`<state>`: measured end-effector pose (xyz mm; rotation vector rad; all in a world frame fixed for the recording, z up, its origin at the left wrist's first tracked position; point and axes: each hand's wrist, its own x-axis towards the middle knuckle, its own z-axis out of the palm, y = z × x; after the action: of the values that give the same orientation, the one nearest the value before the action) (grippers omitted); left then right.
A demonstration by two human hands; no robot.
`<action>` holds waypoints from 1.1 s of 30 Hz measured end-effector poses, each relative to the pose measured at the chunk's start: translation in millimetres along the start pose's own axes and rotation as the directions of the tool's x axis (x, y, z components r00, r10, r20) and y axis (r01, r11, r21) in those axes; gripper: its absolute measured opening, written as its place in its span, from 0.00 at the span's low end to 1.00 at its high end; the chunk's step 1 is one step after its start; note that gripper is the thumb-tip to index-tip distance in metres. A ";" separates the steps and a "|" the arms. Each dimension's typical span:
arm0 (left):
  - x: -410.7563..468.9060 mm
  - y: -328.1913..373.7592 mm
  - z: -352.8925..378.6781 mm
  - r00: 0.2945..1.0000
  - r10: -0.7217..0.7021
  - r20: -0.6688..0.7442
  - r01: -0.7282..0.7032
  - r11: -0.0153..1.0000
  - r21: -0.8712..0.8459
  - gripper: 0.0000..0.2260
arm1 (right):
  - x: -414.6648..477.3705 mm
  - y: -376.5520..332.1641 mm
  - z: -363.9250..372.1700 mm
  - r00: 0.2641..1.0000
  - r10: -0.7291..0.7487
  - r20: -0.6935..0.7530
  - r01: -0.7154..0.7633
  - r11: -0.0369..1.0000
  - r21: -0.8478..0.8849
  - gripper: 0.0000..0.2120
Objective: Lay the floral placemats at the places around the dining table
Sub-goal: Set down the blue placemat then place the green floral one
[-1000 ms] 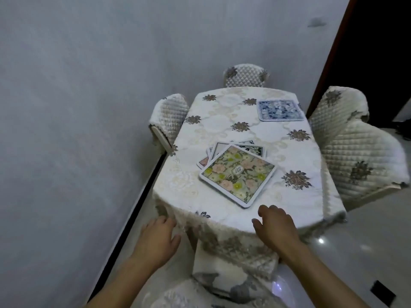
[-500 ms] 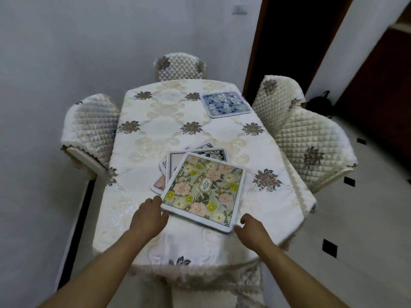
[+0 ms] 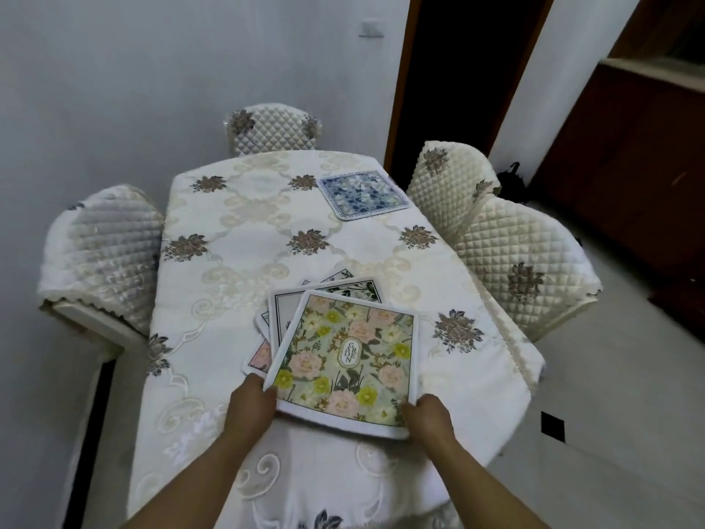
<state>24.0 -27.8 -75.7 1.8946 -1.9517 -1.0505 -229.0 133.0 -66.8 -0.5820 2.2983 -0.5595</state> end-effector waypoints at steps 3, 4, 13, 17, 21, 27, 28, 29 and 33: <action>-0.7 9.3 -11.2 0.999 -0.007 0.040 0.008 1.000 -0.008 0.06 | -5.4 -7.0 -6.2 1.000 -0.024 -0.021 0.023 1.000 -0.015 0.10; -2.5 13.3 -15.8 0.998 -0.001 0.056 0.002 1.000 -0.014 0.06 | -8.7 -9.8 -10.6 0.998 -0.041 -0.044 0.040 0.999 -0.016 0.08; -53.5 45.6 -53.4 0.980 0.196 0.017 -0.194 0.976 -0.096 0.07 | -55.1 -20.8 -74.1 0.907 -0.250 -0.338 0.211 0.966 -0.148 0.13; -82.9 71.6 -60.9 0.963 0.271 0.018 -0.266 0.955 -0.128 0.08 | -79.7 -9.9 -107.1 0.887 -0.250 -0.387 0.208 0.967 -0.150 0.13; -119.7 104.0 -61.9 0.944 0.329 0.003 -0.325 0.935 -0.142 0.09 | -102.9 9.6 -145.2 0.863 -0.262 -0.432 0.209 0.964 -0.166 0.12; -202.2 162.6 -51.6 0.902 0.431 -0.041 -0.433 0.896 -0.098 0.12 | -140.6 58.6 -222.2 0.827 -0.281 -0.487 0.258 0.959 -0.115 0.09; -219.9 176.2 -46.4 0.891 0.452 -0.050 -0.454 0.887 -0.085 0.12 | -146.5 72.0 -238.9 0.820 -0.282 -0.498 0.272 0.958 -0.094 0.09; -237.6 190.0 -40.1 0.880 0.471 -0.057 -0.474 0.878 -0.072 0.13 | -152.1 86.4 -256.6 0.812 -0.287 -0.509 0.287 0.955 -0.080 0.09; -305.5 246.6 -3.1 0.858 0.510 -0.063 -0.512 0.859 -0.017 0.12 | -167.4 150.4 -329.8 0.792 -0.278 -0.544 0.313 0.949 -0.030 0.08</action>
<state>-123.0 235.9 175.3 1.2466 -2.2060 -0.8461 -389.4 420.4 159.1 -0.8488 2.7213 -1.0608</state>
